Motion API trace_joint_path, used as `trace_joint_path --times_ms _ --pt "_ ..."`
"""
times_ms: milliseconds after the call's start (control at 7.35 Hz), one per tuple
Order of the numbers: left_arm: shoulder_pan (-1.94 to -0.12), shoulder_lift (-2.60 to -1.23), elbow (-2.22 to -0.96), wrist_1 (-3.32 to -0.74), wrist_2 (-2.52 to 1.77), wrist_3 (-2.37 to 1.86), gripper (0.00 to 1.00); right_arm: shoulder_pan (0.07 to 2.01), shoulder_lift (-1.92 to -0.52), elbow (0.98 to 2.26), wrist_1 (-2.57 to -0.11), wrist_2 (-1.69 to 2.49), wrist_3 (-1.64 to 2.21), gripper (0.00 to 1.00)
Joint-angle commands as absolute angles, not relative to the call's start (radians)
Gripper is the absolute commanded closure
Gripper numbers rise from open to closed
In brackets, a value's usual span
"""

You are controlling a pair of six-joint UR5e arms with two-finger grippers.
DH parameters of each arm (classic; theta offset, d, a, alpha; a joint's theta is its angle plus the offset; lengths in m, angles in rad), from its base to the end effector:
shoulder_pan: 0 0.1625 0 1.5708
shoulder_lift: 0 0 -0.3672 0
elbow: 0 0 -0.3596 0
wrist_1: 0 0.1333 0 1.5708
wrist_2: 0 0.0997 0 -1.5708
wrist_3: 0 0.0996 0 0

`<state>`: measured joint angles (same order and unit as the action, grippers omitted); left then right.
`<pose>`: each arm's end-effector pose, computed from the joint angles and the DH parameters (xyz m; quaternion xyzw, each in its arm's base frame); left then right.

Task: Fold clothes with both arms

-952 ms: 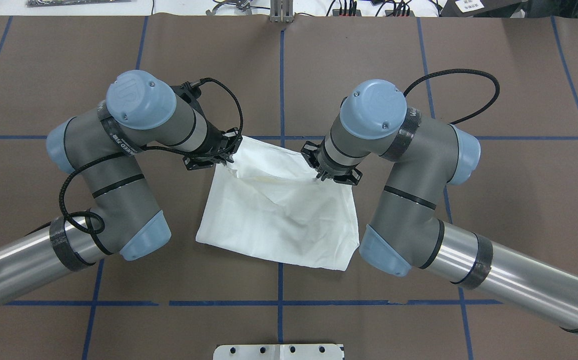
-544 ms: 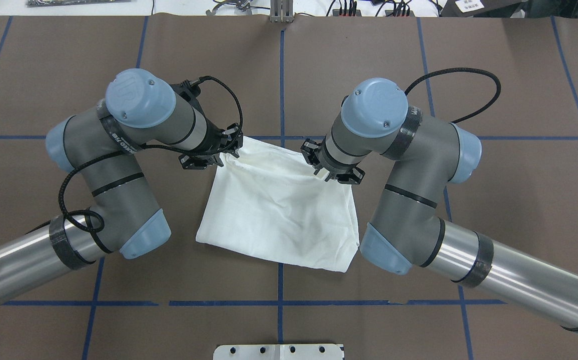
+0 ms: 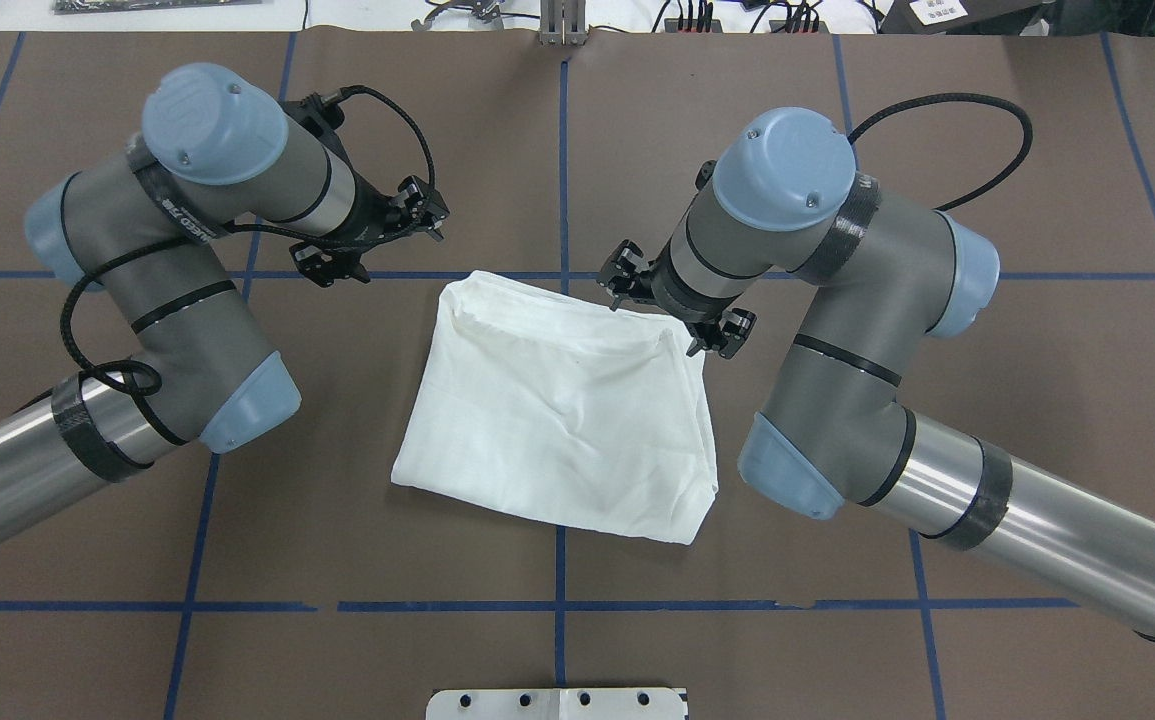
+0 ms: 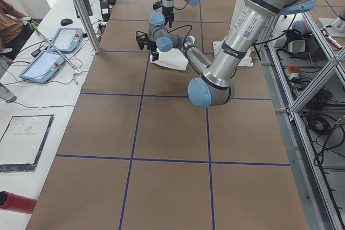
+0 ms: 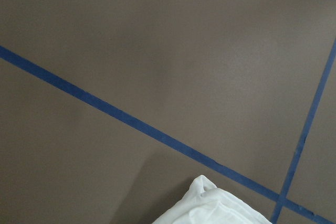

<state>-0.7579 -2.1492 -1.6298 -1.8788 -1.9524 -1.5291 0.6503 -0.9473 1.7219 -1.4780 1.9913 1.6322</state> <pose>0.3864 -0.4981 0.2292 0.0185 0.4775 -0.2255 0.8490 -0.4256 -0.4402 0.1919 -0.0620 -0.4482 0.2270 0.8624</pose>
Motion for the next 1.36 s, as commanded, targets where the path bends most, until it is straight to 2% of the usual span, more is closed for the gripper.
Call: trace_joint_path --times_ms 0,408,816,1224 --pt "-0.861 -2.036 -1.683 -1.878 -1.962 -1.261 0.0 0.769 -1.01 1.755 -1.515 2.002 1.309 0.0" --pt "-1.101 -1.855 -1.684 -1.89 -2.064 -0.789 0.0 1.03 -1.161 1.763 -1.63 2.067 0.705 0.0" --pt "-1.311 -1.654 -1.686 -1.893 -2.115 -0.293 0.0 1.265 -1.383 1.761 -1.632 2.209 0.227 0.0" --pt "-1.451 -1.55 -1.663 -1.896 -2.177 0.046 0.0 1.451 -1.531 1.775 -1.66 2.304 -0.1 0.0"
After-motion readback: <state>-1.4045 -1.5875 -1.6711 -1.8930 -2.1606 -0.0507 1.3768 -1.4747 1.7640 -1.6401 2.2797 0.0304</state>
